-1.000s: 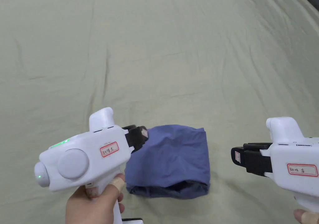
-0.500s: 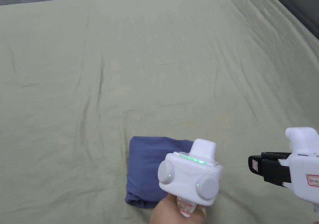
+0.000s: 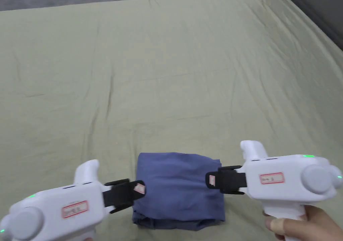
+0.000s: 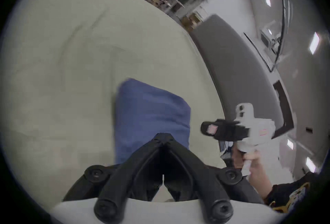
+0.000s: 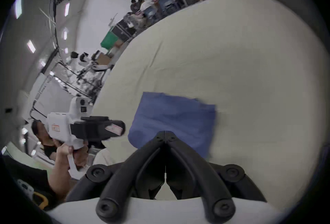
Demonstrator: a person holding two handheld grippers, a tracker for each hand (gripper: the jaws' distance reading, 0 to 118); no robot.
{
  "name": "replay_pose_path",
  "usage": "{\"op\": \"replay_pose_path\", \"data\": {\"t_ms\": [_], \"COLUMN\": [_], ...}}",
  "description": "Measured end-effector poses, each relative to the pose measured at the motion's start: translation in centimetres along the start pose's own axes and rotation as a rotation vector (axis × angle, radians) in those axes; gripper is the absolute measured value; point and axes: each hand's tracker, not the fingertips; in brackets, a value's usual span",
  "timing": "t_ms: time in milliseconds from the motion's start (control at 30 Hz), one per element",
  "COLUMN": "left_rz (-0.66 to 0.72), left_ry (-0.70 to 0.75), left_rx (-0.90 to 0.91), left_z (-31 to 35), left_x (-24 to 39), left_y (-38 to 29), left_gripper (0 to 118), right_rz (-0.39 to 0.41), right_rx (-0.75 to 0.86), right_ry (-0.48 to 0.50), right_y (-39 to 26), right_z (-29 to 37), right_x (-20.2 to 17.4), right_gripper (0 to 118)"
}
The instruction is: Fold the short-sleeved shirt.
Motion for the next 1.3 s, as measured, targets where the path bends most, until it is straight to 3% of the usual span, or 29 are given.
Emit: {"op": "replay_pose_path", "data": {"t_ms": [33,100,133,200,233,367,433,500,533,567,600,633,733,867,900,933,967,1000,1133,1200,1300], "left_rz": [0.029,0.064,0.066,0.059,0.061,0.042,0.041,0.014,-0.04,-0.072,0.007,-0.049,0.037,0.096,0.104,0.095,0.068,0.091,0.001,0.008,-0.01], "left_ry": [-0.007,-0.047,-0.062,-0.086,-0.093,-0.096,-0.136,-0.175,-0.142,-0.103,-0.132,-0.102,-0.172,-0.259,-0.27,-0.248,-0.174,-0.221,-0.159,-0.146,-0.083], "left_rx": [0.017,0.049,0.054,0.058,0.056,0.026,0.004,-0.023,-0.015,-0.017,0.061,-0.046,-0.265,-0.25,-0.229,-0.208,-0.187,-0.219,-0.262,-0.245,-0.209], "left_z": [0.7,1.7,1.8,1.5,1.3,-0.9,-2.2,-3.7,-4.2,-5.2,-5.9,-6.8,-10.0,-12.6,-12.5,-12.0,-11.7,-11.4,-9.9,-8.8,-5.8], "left_x": [-0.7,-1.6,-1.7,-1.3,-1.3,-0.9,-1.4,-2.2,-1.9,-2.4,-2.9,-2.6,-5.2,-4.6,-4.4,-4.1,-4.2,-3.6,-3.3,-3.6,-4.9], "left_y": [0.0,0.2,0.2,0.3,0.4,1.0,1.4,1.9,1.9,1.9,0.5,1.1,2.6,1.4,1.4,1.5,1.7,1.7,2.0,2.3,3.8], "left_gripper": [0,0,0,0,0,0,4,110,110,118,118,118,118,118,104,45,31,31,31,30,31], "right_rz": [-0.002,-0.042,-0.093,-0.245,-0.275,-0.192,-0.188,-0.193,-0.199,-0.212,-0.226,-0.233,-0.242,-0.246,-0.258,-0.276,-0.292,-0.306,-0.278,-0.208,-0.005], "right_rx": [-0.033,-0.099,-0.115,-0.04,-0.045,-0.057,-0.059,-0.062,-0.063,-0.061,-0.059,-0.058,-0.056,-0.053,-0.051,-0.045,-0.041,-0.038,-0.035,-0.041,0.124], "right_ry": [-0.002,-0.121,-0.1,0.076,0.082,0.044,0.039,0.041,0.047,0.06,0.074,0.083,0.097,0.114,0.124,0.131,0.132,0.151,0.12,0.045,-0.193], "right_y": [0.0,-0.5,-0.7,-1.1,-1.1,-1.1,-1.2,-1.1,-1.1,-1.3,-1.4,-1.4,-1.5,-1.8,-1.9,-2.0,-2.1,-2.3,-2.3,-1.8,-1.2], "right_z": [-1.4,-3.8,-4.2,-3.5,-3.4,-2.8,-3.1,-3.2,-3.3,-3.3,-3.3,-3.3,-3.3,-3.4,-3.4,-3.5,-3.4,-3.5,-3.3,-2.9,-1.2], "right_x": [1.1,3.7,4.9,6.9,7.3,7.3,6.8,7.2,7.4,7.6,7.9,8.1,8.4,8.7,9.0,9.1,9.5,9.5,7.8,5.2,-1.1], "right_gripper": [2,2,2,2,2,2,2,2,2,2,2,2,2,2,2,2,2,2,2,2,2]}}
